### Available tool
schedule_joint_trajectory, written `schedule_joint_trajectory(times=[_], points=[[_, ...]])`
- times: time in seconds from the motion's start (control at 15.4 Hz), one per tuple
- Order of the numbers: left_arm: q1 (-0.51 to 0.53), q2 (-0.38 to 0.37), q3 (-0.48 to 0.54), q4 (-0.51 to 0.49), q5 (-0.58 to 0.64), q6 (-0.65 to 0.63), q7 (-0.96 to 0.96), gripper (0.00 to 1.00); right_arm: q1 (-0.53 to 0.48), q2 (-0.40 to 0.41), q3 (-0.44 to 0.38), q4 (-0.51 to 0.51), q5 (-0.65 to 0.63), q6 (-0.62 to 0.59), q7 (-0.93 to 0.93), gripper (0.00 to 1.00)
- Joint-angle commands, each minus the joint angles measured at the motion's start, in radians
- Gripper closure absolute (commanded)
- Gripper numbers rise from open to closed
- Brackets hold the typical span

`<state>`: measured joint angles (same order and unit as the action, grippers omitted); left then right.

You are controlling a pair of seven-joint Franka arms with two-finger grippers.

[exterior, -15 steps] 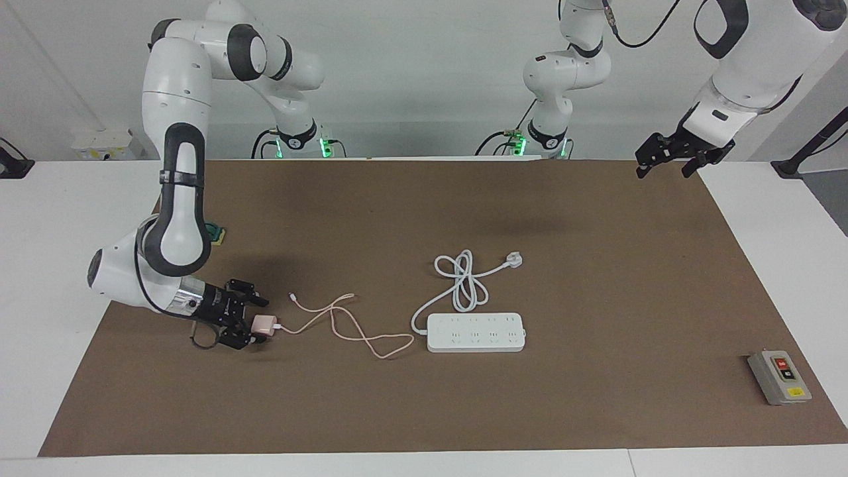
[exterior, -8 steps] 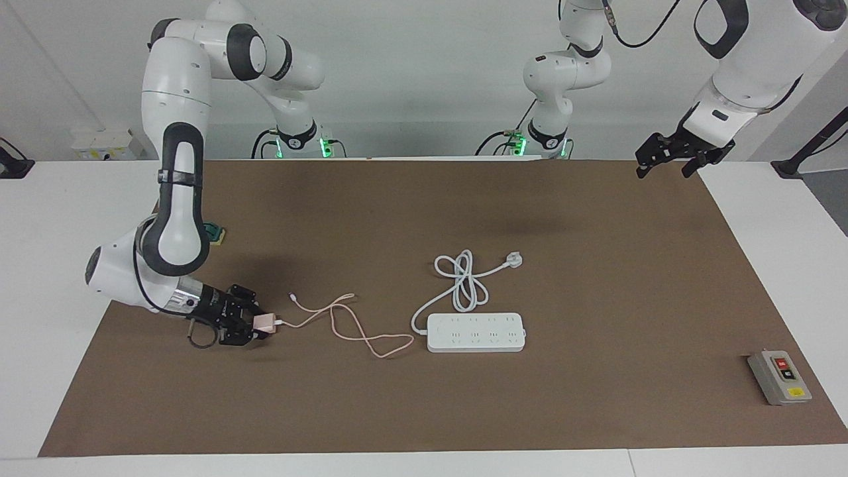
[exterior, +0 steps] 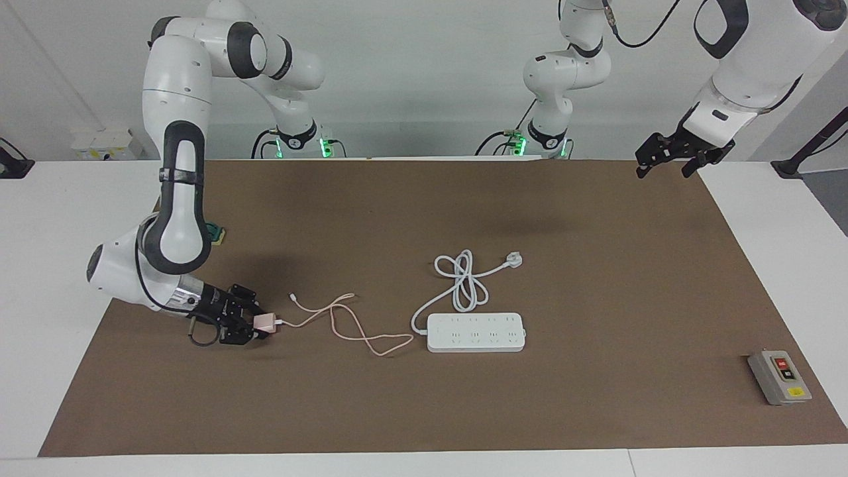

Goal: Plug charger into power strip
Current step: 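Close the right gripper on the pink charger, then carry the pink charger with the right gripper to the power strip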

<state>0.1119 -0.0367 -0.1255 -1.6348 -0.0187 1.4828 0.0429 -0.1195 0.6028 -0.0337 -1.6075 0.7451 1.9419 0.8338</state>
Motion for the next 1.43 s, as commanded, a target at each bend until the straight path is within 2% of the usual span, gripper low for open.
schedule_joint_trajectory(times=[0.0, 0.19, 0.52, 0.78, 0.97, 1.23, 1.36], points=[[-0.011, -0.028, 0.010, -0.033, 0.020, 0.014, 0.005, 0.00, 0.026, -0.076, -0.003, 0.038, -0.026, -0.115, 0.121, 1.00], [-0.011, -0.028, 0.010, -0.033, 0.020, 0.014, 0.005, 0.00, 0.076, -0.115, 0.000, 0.098, -0.026, -0.199, 0.244, 1.00], [-0.011, -0.028, 0.010, -0.033, 0.020, 0.014, 0.005, 0.00, 0.253, -0.170, 0.005, 0.159, 0.008, -0.182, 0.531, 1.00], [-0.011, -0.028, 0.010, -0.033, 0.020, 0.014, 0.005, 0.00, 0.395, -0.170, 0.006, 0.196, 0.025, -0.057, 0.720, 1.00], [-0.011, -0.028, 0.010, -0.033, 0.020, 0.014, 0.005, 0.00, 0.513, -0.169, 0.005, 0.199, 0.019, 0.081, 0.824, 1.00], [-0.005, -0.029, 0.015, -0.031, 0.023, 0.002, 0.011, 0.00, 0.598, -0.164, 0.005, 0.198, 0.013, 0.156, 0.887, 1.00], [0.026, -0.052, 0.027, -0.034, 0.022, -0.060, 0.014, 0.00, 0.624, -0.161, 0.005, 0.196, 0.010, 0.176, 0.893, 1.00]])
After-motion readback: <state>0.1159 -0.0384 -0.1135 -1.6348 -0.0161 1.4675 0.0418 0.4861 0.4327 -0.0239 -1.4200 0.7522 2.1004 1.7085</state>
